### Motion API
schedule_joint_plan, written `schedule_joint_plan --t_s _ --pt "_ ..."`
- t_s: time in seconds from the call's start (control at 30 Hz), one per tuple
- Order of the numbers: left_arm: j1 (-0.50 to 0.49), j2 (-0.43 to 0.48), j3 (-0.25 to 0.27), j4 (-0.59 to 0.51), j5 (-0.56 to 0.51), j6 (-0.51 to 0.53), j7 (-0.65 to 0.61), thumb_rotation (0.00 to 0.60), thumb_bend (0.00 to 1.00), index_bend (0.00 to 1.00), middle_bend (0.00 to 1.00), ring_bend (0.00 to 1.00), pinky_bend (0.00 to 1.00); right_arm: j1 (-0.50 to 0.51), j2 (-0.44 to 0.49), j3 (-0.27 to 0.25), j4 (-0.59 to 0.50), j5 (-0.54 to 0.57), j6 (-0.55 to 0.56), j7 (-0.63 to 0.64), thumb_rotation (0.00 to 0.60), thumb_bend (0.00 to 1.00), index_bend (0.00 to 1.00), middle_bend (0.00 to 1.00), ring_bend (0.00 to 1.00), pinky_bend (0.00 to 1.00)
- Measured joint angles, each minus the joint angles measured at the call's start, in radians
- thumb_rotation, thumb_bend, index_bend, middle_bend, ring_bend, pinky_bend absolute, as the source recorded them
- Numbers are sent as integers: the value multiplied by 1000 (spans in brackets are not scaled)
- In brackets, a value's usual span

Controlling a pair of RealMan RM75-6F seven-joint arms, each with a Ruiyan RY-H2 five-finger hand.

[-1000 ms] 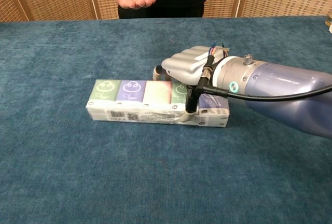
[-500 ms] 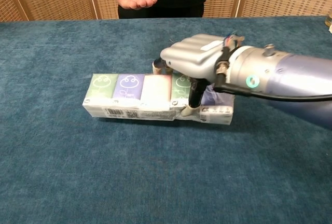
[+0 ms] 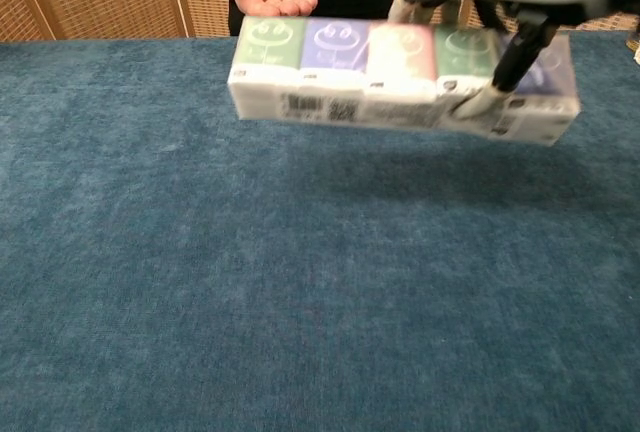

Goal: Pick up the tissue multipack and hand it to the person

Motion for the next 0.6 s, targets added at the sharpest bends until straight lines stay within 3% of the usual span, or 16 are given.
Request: schedule_joint_plan --t_s 0.3,0.6 --pt "-1 2 -1 0 -4 -3 -6 600 143 0 0 0 87 -11 112 88 -27 -8 -26 100 600 498 476 493 471 579" --pt "-1 3 0 0 -3 -3 -10 600 143 0 0 0 87 49 142 182 -22 172 -67 87 600 503 476 492 474 579"
